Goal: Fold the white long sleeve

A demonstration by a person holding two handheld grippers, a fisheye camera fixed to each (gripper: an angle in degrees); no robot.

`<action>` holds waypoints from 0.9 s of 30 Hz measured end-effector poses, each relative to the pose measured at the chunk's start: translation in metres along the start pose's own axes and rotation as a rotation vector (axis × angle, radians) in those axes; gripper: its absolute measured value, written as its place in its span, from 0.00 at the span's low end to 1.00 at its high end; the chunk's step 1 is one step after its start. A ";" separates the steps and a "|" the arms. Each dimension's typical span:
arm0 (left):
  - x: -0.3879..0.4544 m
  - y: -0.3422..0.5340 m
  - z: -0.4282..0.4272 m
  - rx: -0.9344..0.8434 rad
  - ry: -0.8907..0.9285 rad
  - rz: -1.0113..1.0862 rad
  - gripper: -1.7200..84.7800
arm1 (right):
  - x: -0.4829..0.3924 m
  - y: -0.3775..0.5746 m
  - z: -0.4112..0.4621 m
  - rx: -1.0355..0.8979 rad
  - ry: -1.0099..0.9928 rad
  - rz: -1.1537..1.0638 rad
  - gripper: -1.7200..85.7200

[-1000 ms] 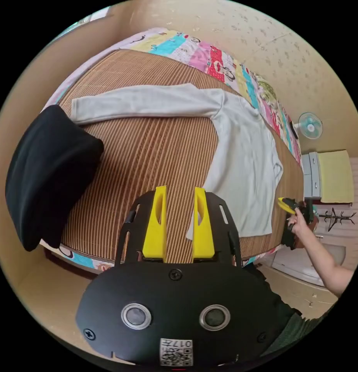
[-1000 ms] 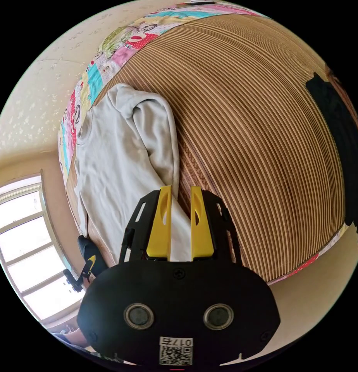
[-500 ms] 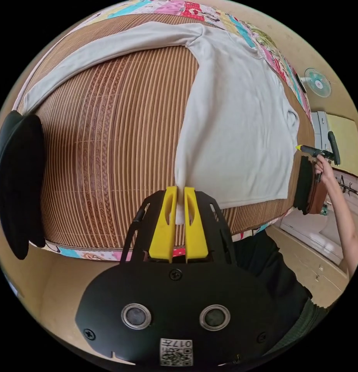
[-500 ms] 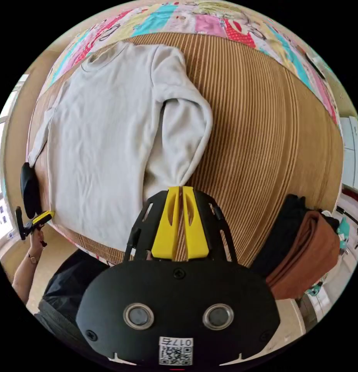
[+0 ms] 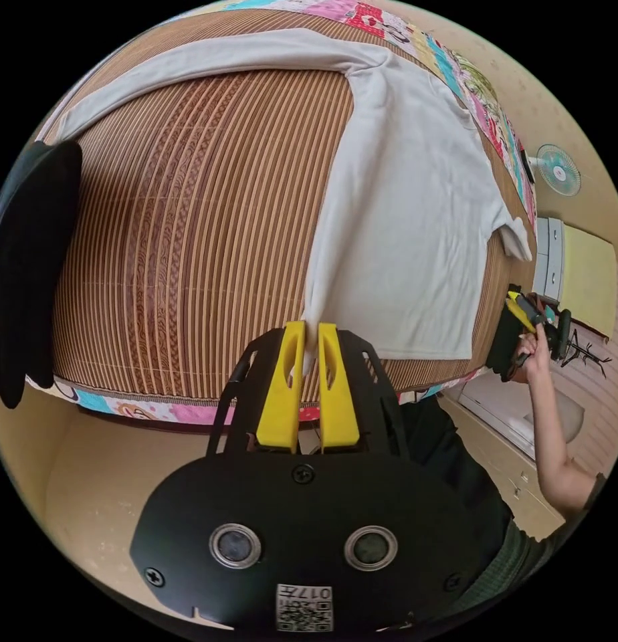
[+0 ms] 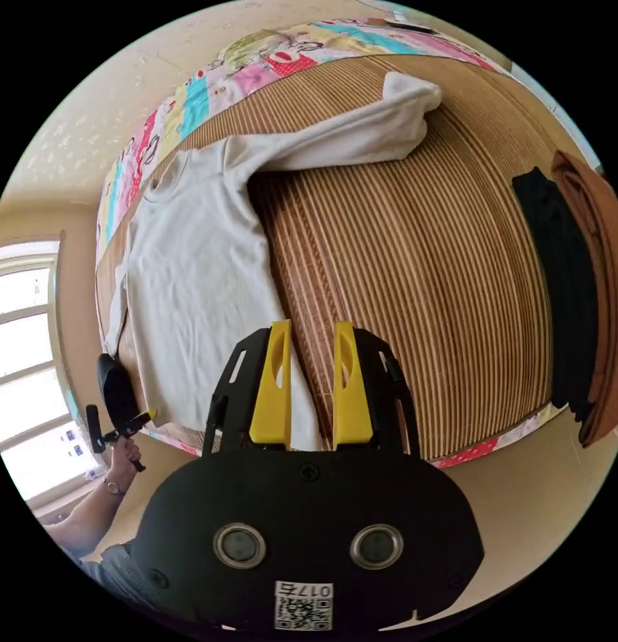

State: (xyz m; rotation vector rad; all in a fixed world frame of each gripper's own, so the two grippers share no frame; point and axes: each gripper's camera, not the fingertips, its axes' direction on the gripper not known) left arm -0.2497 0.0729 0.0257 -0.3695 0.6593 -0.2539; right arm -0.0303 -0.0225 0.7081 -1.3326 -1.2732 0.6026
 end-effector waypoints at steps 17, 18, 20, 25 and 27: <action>-0.043 0.044 -0.081 0.139 0.373 -0.384 0.08 | -0.087 0.128 0.094 -0.471 0.507 -0.375 0.02; -0.047 0.033 -0.105 0.223 0.391 -0.354 0.08 | -0.081 0.128 0.087 -0.454 0.457 -0.328 0.02; -0.051 0.013 -0.144 0.316 0.359 -0.287 0.08 | -0.054 0.138 0.064 -0.381 0.299 -0.164 0.03; -0.078 -0.066 -0.237 0.405 0.114 -0.182 0.10 | -0.005 0.199 0.044 -0.326 0.180 0.121 0.03; -0.093 -0.094 -0.255 0.385 0.046 -0.185 0.10 | 0.005 0.230 0.039 -0.303 0.167 0.203 0.03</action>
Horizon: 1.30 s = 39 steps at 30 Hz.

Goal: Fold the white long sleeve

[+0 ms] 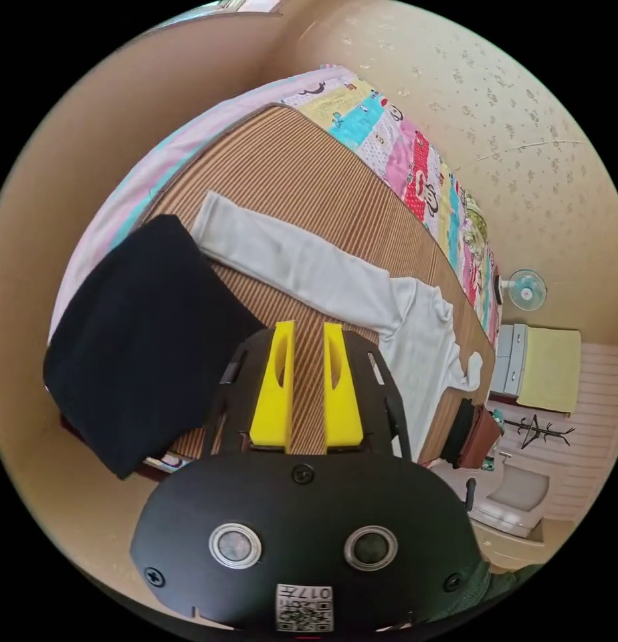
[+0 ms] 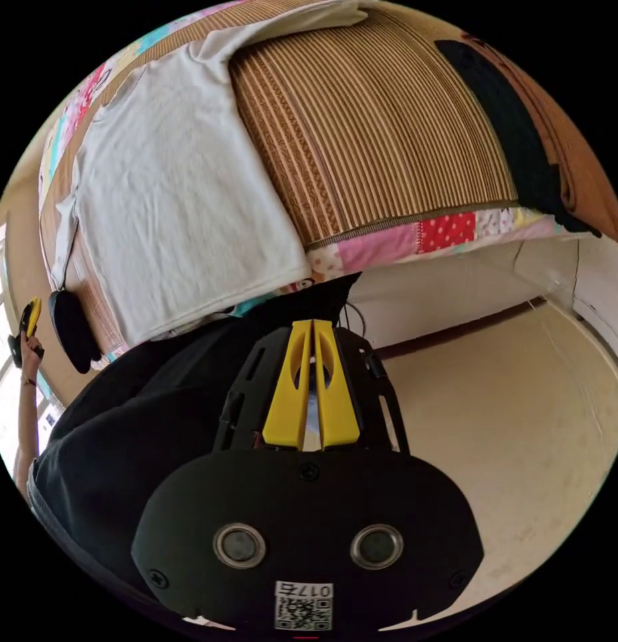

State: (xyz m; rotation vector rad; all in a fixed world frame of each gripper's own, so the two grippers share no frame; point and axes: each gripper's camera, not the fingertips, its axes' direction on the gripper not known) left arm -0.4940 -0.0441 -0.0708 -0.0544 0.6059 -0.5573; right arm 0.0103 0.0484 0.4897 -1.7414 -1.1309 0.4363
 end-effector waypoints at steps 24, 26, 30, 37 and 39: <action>-0.026 -0.108 0.105 -0.351 -0.328 0.133 0.09 | -0.052 0.047 0.059 -0.092 -0.310 0.060 0.02; -0.020 -0.099 0.083 -0.297 -0.261 0.160 0.06 | -0.079 0.047 0.053 -0.048 -0.278 -0.040 0.03; 0.002 -0.064 -0.001 -0.161 0.083 0.266 0.05 | -0.147 0.060 0.043 0.048 -0.235 -0.309 0.03; 0.056 0.038 -0.107 -0.063 0.407 0.392 0.05 | -0.355 0.126 0.043 0.268 0.010 -0.956 0.13; 0.069 0.055 -0.117 -0.045 0.457 0.398 0.05 | -0.405 0.157 0.039 0.390 0.038 -1.129 0.17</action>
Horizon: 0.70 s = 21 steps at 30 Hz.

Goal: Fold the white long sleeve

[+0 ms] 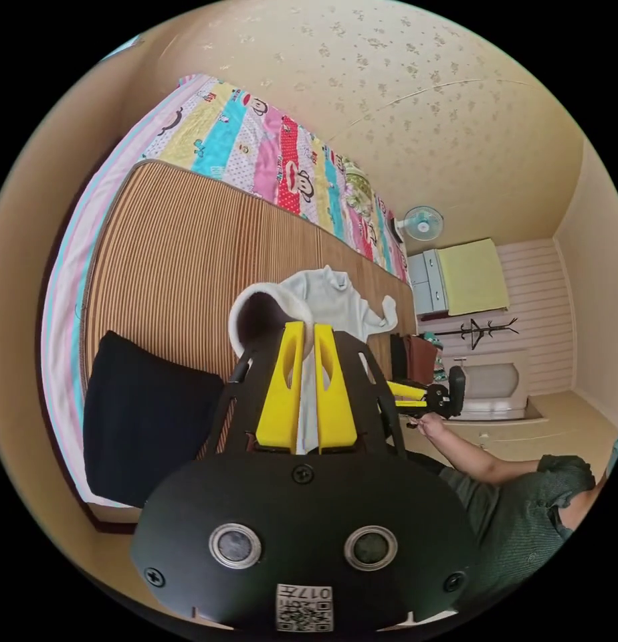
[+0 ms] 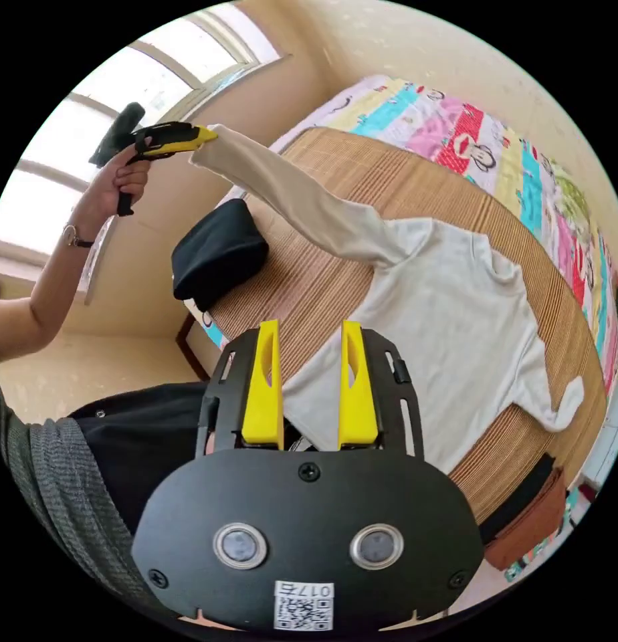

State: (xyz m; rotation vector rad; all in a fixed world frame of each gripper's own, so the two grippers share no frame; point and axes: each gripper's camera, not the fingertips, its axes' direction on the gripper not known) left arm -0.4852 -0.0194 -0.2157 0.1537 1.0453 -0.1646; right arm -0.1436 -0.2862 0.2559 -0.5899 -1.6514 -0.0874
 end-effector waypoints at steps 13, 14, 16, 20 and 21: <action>0.075 0.052 -0.060 0.395 0.044 0.142 0.06 | -0.035 -0.069 -0.063 0.359 0.028 -0.110 0.07; 0.078 0.057 -0.064 0.422 0.012 0.153 0.05 | -0.002 -0.056 -0.084 0.418 -0.039 -0.058 0.07; 0.080 0.070 -0.058 0.405 -0.113 0.159 0.03 | 0.054 -0.025 -0.118 0.538 -0.114 0.031 0.06; 0.055 0.077 0.002 0.208 -0.079 0.157 0.07 | 0.193 0.083 -0.172 0.799 -0.206 0.222 0.06; 0.042 0.081 0.030 0.127 -0.038 0.130 0.08 | 0.211 0.099 -0.173 0.819 -0.194 0.255 0.06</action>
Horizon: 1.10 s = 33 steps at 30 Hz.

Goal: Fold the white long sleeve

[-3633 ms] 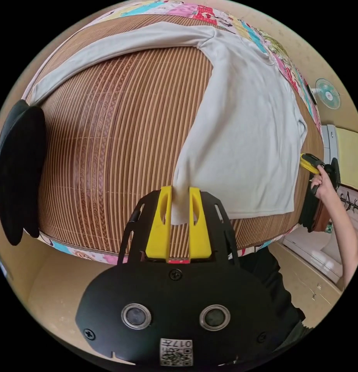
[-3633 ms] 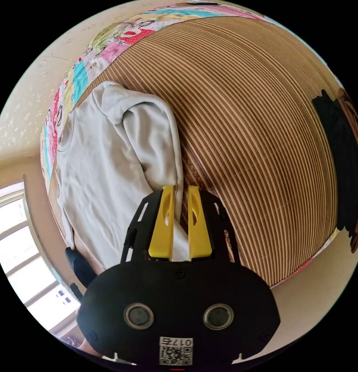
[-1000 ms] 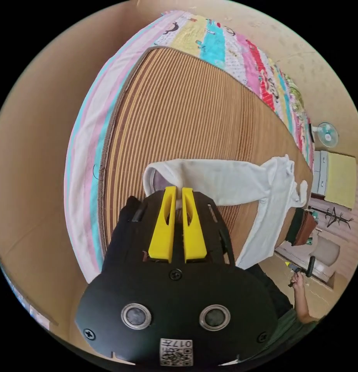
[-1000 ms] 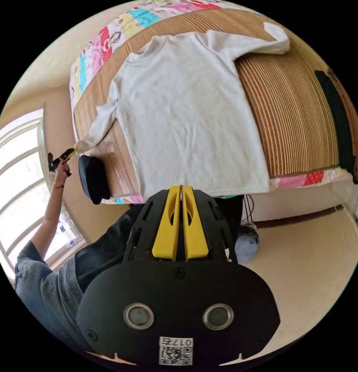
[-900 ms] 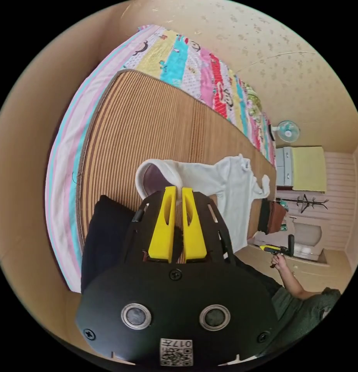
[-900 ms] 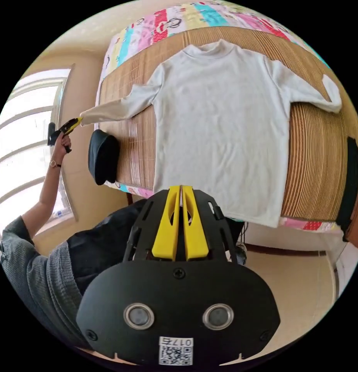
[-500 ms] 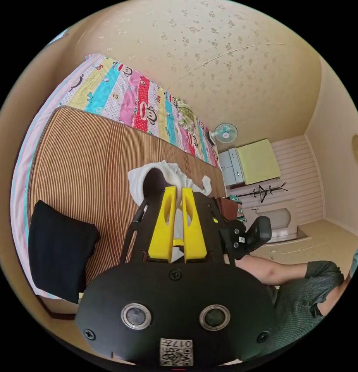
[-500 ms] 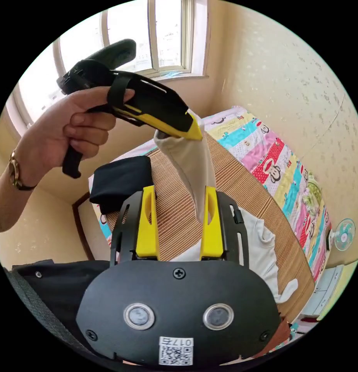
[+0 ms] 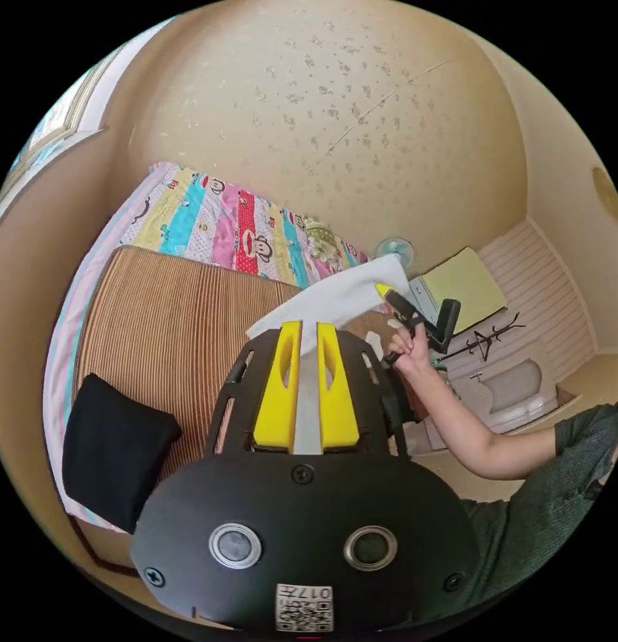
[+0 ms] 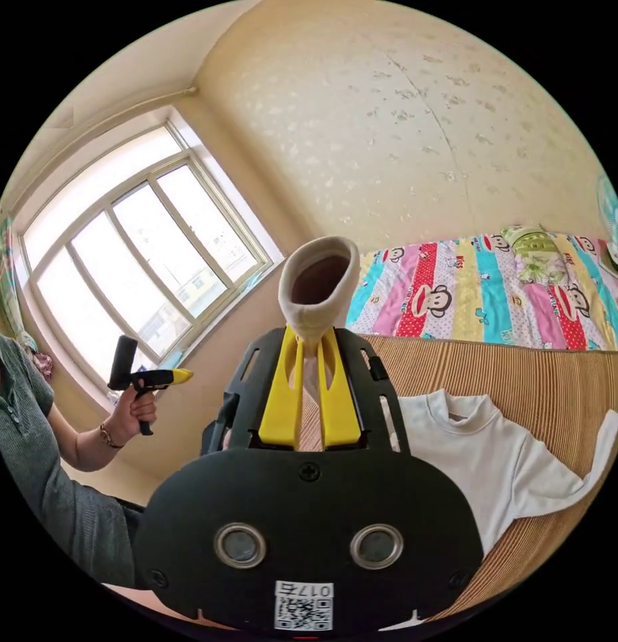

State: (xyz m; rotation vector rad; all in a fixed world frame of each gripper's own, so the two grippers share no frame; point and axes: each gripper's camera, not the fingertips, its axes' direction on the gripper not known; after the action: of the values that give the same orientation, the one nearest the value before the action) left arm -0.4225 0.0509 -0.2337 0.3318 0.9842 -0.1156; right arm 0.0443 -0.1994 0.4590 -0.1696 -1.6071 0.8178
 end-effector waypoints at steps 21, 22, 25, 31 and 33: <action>-0.158 -0.046 0.373 -0.409 -0.364 0.036 0.13 | 0.186 0.045 -0.084 -0.055 0.033 0.298 0.06; -0.167 -0.045 0.367 -0.394 -0.328 0.035 0.09 | 0.185 0.036 -0.088 -0.071 0.037 0.291 0.05; -0.202 -0.045 0.316 -0.226 -0.036 -0.034 0.08 | 0.178 0.016 -0.106 -0.052 0.028 0.256 0.06; -0.293 -0.029 0.287 -0.174 0.125 -0.140 0.08 | 0.210 0.015 -0.104 -0.042 0.046 0.335 0.07; -0.328 -0.019 0.292 -0.157 0.152 -0.240 0.08 | 0.244 0.038 -0.078 -0.164 0.142 0.468 0.08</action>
State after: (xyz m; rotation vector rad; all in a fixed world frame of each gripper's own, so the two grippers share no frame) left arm -0.3754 -0.0801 0.1835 0.0778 1.1743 -0.2319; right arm 0.0479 -0.0077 0.6336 -0.7269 -1.5177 1.0018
